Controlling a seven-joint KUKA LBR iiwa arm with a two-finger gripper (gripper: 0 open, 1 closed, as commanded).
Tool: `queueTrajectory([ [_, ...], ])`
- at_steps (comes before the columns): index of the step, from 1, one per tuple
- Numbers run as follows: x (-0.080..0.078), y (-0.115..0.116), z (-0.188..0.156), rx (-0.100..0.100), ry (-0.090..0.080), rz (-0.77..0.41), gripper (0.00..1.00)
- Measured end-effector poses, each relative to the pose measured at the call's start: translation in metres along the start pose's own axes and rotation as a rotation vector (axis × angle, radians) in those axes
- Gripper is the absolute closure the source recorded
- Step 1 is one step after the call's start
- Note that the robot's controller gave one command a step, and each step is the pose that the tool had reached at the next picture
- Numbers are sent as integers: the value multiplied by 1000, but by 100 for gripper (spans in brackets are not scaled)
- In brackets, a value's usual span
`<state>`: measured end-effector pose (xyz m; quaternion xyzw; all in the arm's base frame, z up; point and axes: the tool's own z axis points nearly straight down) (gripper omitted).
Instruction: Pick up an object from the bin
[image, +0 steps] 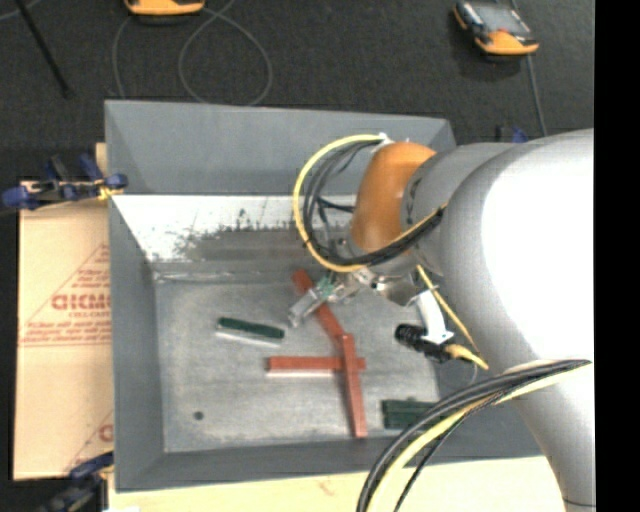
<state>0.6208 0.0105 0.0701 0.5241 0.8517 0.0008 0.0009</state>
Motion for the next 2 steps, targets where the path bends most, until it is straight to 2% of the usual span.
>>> queueTrajectory([
  [1,-3,0,-1,1,-5,-5,0],
  [2,-3,0,-1,1,-6,-8,100],
])
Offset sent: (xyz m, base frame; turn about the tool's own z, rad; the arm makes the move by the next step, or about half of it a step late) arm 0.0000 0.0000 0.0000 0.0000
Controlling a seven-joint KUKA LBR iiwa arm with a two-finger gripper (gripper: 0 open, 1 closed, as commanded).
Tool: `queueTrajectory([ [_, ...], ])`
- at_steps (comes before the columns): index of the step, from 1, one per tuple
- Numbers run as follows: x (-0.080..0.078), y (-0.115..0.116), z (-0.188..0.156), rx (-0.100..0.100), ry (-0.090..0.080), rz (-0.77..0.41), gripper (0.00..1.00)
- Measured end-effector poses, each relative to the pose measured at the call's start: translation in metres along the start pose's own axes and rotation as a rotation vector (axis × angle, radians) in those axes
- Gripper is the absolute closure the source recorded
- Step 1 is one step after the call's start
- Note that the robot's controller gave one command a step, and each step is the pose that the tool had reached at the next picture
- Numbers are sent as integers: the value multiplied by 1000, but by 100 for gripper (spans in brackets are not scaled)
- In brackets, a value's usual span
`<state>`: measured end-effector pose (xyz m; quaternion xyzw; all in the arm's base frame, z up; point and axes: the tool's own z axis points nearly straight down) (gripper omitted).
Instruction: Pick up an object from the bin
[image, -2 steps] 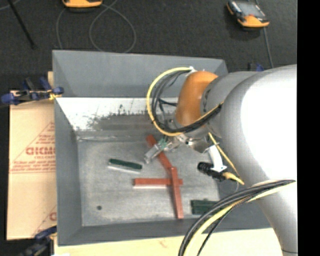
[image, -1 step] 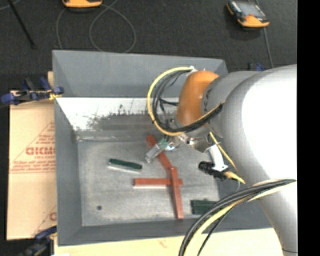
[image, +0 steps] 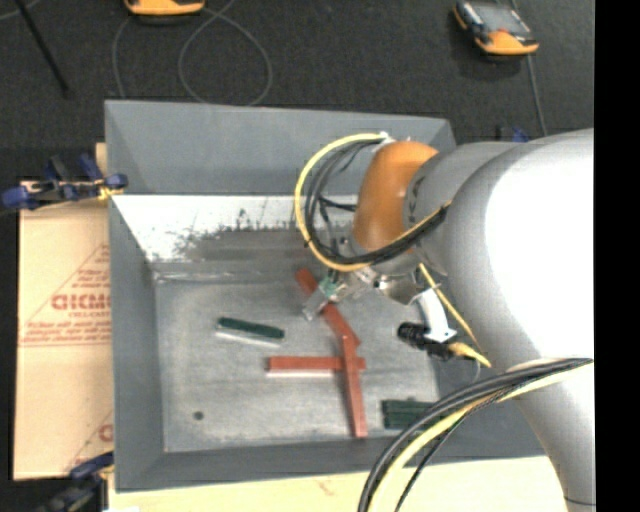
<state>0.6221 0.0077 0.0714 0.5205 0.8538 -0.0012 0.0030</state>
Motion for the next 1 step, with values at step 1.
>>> queueTrajectory([
  [1,-2,0,-22,-3,0,-3,100],
])
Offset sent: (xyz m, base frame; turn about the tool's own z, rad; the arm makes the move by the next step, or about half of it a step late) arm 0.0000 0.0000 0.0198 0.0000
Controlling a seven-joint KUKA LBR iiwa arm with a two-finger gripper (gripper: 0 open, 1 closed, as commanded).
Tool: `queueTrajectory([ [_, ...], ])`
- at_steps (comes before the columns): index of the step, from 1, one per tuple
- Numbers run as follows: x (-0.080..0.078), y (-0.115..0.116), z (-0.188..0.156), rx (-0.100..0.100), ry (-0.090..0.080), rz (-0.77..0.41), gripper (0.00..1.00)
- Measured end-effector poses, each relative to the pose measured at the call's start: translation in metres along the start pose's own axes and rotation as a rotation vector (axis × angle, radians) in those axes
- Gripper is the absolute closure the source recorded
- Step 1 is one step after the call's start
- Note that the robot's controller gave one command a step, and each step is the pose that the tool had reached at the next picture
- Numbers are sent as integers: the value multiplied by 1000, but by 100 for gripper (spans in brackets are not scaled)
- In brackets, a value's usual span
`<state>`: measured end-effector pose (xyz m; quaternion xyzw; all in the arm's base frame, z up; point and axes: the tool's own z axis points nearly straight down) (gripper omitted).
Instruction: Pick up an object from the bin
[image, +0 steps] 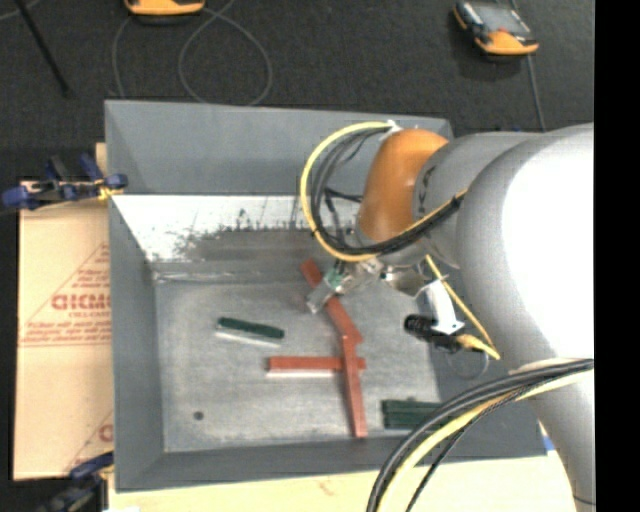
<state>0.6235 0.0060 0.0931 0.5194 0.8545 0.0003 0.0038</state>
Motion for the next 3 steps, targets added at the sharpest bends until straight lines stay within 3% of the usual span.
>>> queueTrajectory([
  [1,-1,1,-26,-2,3,-4,100],
  [3,-4,3,-34,-2,-2,-11,100],
])
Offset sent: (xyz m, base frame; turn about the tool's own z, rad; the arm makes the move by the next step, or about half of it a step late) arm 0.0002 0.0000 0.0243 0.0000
